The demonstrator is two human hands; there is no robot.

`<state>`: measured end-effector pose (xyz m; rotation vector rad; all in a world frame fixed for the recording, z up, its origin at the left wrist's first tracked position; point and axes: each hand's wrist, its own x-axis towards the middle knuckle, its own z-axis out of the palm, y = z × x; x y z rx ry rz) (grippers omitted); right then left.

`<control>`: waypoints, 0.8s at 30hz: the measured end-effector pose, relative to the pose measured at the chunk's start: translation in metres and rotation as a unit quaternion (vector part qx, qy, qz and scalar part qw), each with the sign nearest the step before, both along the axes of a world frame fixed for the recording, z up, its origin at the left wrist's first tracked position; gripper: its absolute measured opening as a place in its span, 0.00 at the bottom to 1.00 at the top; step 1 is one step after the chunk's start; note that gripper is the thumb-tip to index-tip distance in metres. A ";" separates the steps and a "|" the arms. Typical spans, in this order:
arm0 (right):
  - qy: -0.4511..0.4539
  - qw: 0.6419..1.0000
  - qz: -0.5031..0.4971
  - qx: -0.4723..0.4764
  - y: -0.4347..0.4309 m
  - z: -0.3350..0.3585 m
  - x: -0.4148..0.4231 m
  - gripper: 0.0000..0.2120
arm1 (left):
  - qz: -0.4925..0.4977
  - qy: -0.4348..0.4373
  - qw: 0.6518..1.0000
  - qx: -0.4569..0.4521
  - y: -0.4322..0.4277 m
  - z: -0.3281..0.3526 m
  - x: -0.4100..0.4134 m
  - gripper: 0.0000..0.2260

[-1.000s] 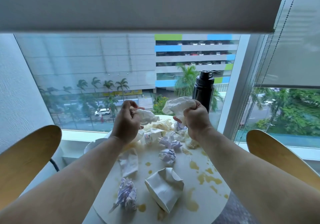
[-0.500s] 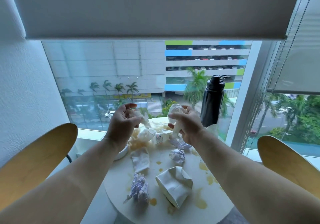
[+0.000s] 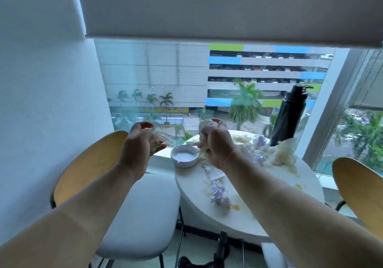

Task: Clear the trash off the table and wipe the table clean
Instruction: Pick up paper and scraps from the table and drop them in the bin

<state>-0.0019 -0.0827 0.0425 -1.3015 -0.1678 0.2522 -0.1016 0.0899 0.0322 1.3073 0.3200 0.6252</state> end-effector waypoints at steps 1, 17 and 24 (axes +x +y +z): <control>0.004 1.000 0.010 -0.018 0.012 -0.002 -0.014 0.12 | -0.008 0.005 1.000 -0.005 0.010 -0.003 -0.013 0.11; -0.058 0.962 0.185 -0.194 0.159 -0.118 -0.163 0.10 | 0.057 0.200 0.974 0.090 0.142 -0.138 -0.186 0.09; -0.017 0.932 0.229 -0.282 0.157 -0.229 -0.180 0.07 | 0.098 0.290 0.947 0.095 0.133 -0.232 -0.225 0.05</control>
